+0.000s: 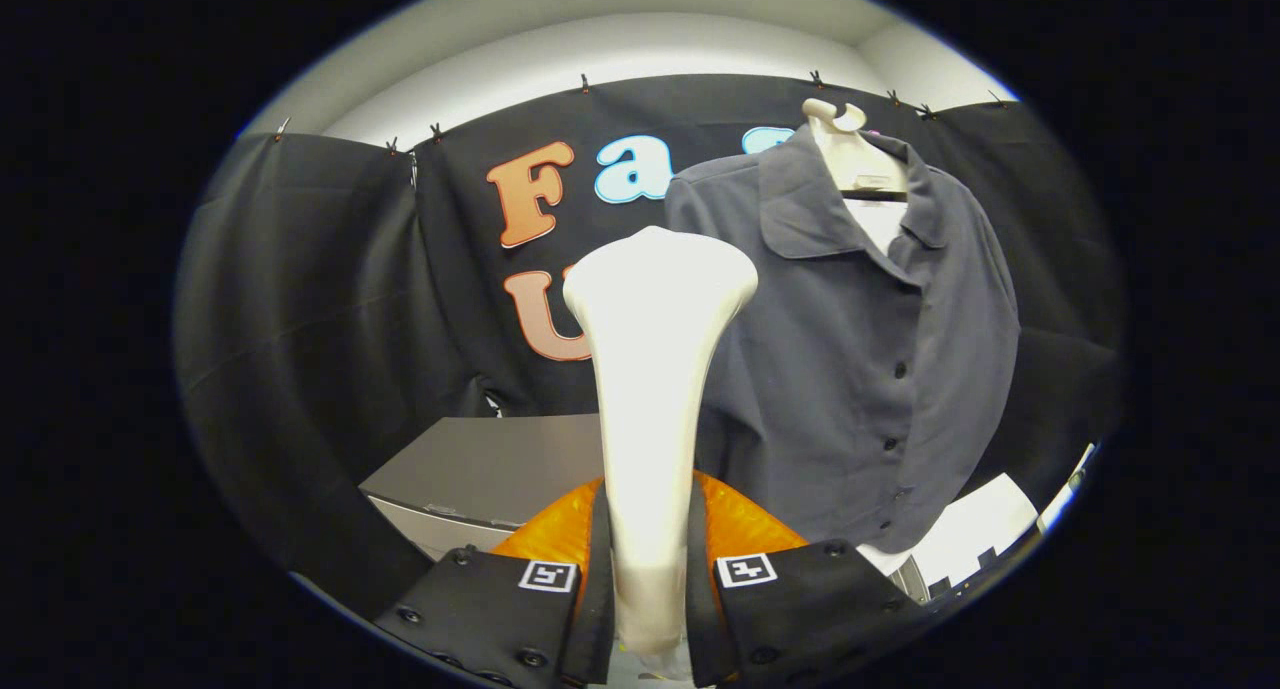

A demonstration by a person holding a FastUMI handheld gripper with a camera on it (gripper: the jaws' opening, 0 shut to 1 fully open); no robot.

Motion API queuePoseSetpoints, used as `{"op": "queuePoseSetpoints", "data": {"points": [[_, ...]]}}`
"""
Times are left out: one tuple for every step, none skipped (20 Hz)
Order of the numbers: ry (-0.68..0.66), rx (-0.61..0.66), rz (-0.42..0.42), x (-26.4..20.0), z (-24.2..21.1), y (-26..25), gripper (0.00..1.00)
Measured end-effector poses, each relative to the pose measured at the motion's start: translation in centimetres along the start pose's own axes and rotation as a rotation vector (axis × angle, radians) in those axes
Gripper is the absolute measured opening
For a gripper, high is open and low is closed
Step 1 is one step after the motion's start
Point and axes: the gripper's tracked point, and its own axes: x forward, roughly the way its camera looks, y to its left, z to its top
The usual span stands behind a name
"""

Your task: Iron the clothes twice with a garment steamer, once on the left side and once on the right side.

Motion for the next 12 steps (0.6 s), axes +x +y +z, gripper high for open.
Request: {"op": "queuePoseSetpoints", "data": {"points": [[-0.005,-0.001,-0.012,-0.1,0.1,-1.1,0.37],[-0.008,-0.001,-0.021,-0.1,0.1,-2.1,0.37],[-0.012,-0.002,-0.030,0.0,0.1,-2.9,0.37],[-0.020,-0.005,-0.040,-0.3,0.2,-4.0,0.37],[-0.025,-0.012,-0.049,-0.3,0.4,-4.9,0.37],[-0.029,-0.015,-0.057,-0.3,0.4,-5.6,0.37],[-0.033,-0.014,-0.060,-0.1,0.5,-6.4,0.37],[-0.037,-0.013,-0.062,0.0,0.6,-7.1,0.37],[-0.039,-0.012,-0.063,0.1,0.8,-7.8,0.37],[-0.042,-0.011,-0.065,0.4,1.0,-8.4,0.37],[-0.045,-0.010,-0.068,0.7,1.2,-9.1,0.37],[-0.048,-0.010,-0.072,1.0,1.3,-9.7,0.37]]}}
